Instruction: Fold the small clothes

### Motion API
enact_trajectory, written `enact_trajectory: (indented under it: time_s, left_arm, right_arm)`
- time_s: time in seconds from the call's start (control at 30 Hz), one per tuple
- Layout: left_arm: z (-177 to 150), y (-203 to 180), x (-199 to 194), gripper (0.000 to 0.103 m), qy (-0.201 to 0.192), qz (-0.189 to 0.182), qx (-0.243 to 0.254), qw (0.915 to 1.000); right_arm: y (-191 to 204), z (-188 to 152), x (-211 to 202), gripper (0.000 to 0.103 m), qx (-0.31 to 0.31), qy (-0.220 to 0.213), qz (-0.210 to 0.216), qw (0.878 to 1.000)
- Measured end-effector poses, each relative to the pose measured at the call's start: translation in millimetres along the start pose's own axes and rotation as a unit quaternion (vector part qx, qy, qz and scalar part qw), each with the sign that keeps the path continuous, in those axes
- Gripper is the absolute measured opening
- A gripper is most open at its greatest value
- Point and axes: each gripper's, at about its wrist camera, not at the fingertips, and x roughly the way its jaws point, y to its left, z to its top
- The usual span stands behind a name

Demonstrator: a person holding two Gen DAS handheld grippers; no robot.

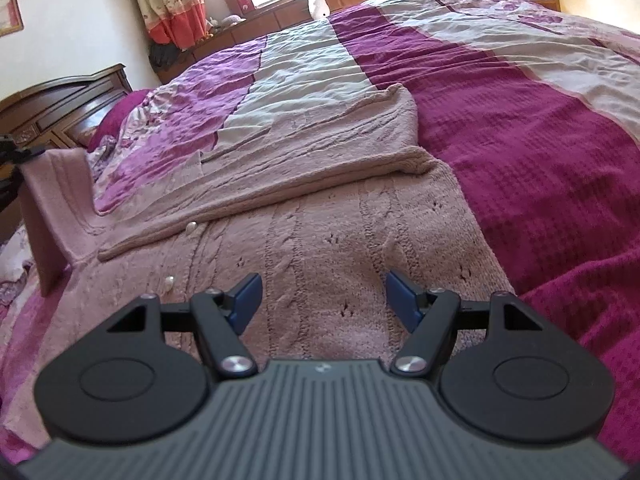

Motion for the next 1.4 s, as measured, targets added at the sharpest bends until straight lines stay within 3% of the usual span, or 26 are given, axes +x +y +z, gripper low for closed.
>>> enact_trajectory:
  time_s: [0.2, 0.4, 0.53, 0.67, 0.73, 0.87, 0.93, 1.03, 1.27, 1.4]
  left_arm:
    - [-41.0, -41.2, 21.7, 0.011, 0.039, -0.005, 0.046, 0.9981]
    - [-99.0, -59.0, 51.6, 0.011, 0.091, 0.019, 0.086, 0.9920]
    - [-133.2, -59.9, 74.1, 0.012, 0.130, 0.054, 0.124, 0.9823]
    - [-154.1, -50.2, 89.4, 0.012, 0.185, 0.070, 0.128, 0.9719]
    - [-161.3, -44.2, 91.3, 0.025, 0.202, 0.079, 0.126, 0.9682]
    - [-161.4, -38.1, 80.3, 0.038, 0.204, 0.071, 0.116, 0.9695]
    - [-158.5, -38.3, 68.2, 0.050, 0.204, 0.069, 0.118, 0.9694]
    - [-151.9, -40.3, 48.8, 0.055, 0.200, 0.082, 0.141, 0.9660]
    - [-138.6, -23.3, -4.4, 0.057, 0.178, 0.156, 0.171, 0.9564]
    - [-130.3, -6.4, -23.7, 0.057, 0.158, 0.201, 0.179, 0.9500]
  right_arm:
    - [-5.3, -1.1, 0.0, 0.070, 0.011, -0.005, 0.011, 1.000]
    - [-10.8, -2.2, 0.1, 0.070, 0.023, -0.011, 0.022, 0.999]
    - [-10.8, -3.3, 0.0, 0.070, 0.022, -0.013, 0.024, 0.999]
    - [-12.5, -4.8, -0.8, 0.070, 0.024, -0.015, 0.027, 0.999]
    - [-12.6, -5.1, -0.7, 0.070, 0.024, -0.015, 0.028, 0.999]
    - [-13.2, -4.6, -0.9, 0.070, 0.024, -0.015, 0.027, 0.999]
    - [-12.7, -4.8, -0.9, 0.070, 0.024, -0.015, 0.027, 0.999]
    - [-12.1, -4.8, -1.2, 0.070, 0.022, -0.014, 0.025, 0.999]
    - [1.8, 4.6, -4.1, 0.073, 0.010, -0.003, 0.022, 1.000]
    - [16.5, 19.4, -3.6, 0.073, 0.008, -0.006, 0.049, 0.999]
